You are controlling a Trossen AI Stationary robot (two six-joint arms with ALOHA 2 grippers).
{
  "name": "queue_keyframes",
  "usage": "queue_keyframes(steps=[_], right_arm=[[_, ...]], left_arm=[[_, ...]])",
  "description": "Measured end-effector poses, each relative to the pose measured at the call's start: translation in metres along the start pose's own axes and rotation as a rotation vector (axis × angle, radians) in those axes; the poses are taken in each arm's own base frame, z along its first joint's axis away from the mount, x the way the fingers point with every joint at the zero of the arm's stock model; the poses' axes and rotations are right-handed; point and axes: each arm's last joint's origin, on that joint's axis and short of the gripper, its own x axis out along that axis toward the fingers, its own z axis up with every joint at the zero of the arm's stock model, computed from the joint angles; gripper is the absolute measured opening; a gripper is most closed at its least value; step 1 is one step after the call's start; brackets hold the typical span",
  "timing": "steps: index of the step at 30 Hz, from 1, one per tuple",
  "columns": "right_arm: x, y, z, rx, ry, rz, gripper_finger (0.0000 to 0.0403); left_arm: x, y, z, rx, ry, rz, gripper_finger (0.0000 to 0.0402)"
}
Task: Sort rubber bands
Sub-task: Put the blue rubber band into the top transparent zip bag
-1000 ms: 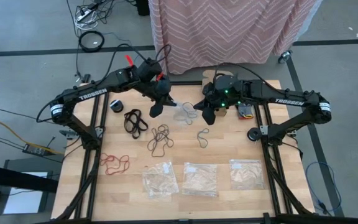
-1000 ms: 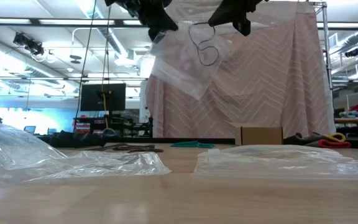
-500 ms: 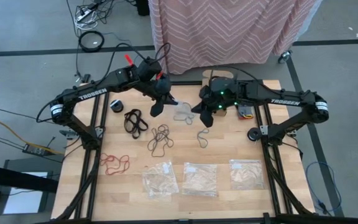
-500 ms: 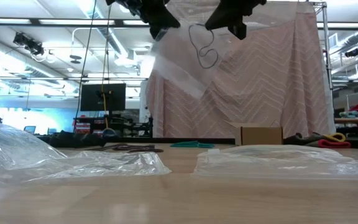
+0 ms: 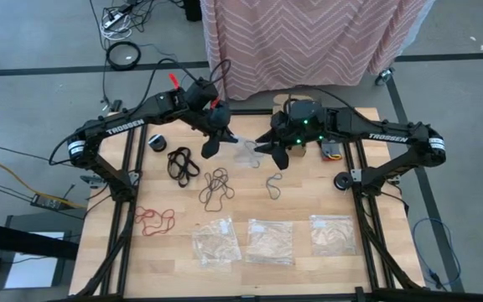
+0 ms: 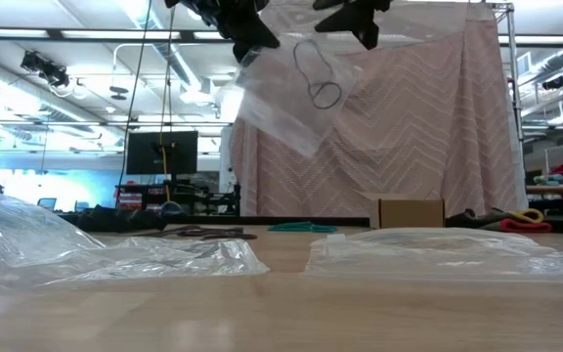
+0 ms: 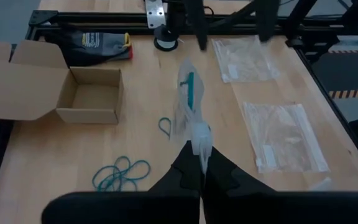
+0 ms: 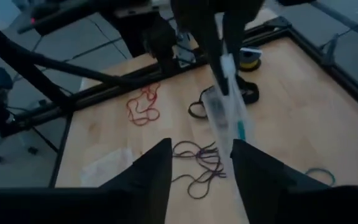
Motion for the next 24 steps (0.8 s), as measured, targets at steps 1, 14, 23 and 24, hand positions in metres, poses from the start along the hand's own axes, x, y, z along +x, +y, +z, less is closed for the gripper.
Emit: queue_keyframes(steps=[1, 14, 23, 24], right_arm=[[-0.001, -0.002, 0.001, 0.009, -0.006, -0.009, 0.0162], [-0.013, -0.054, -0.028, 0.177, 0.257, -0.522, 0.0139], [0.005, -0.092, -0.072, 0.304, 0.342, -0.487, 0.0126], [0.006, -0.094, -0.075, 0.314, 0.329, -0.489, 0.0125]], left_arm=[[0.0, 0.0, 0.0, 0.003, 0.0, 0.0, 0.0], [-0.001, -0.003, -0.011, -0.007, 0.115, -0.006, 0.0], [-0.001, -0.003, -0.011, -0.005, 0.113, -0.006, 0.0], [-0.001, -0.003, -0.011, -0.006, 0.114, -0.006, 0.0]])
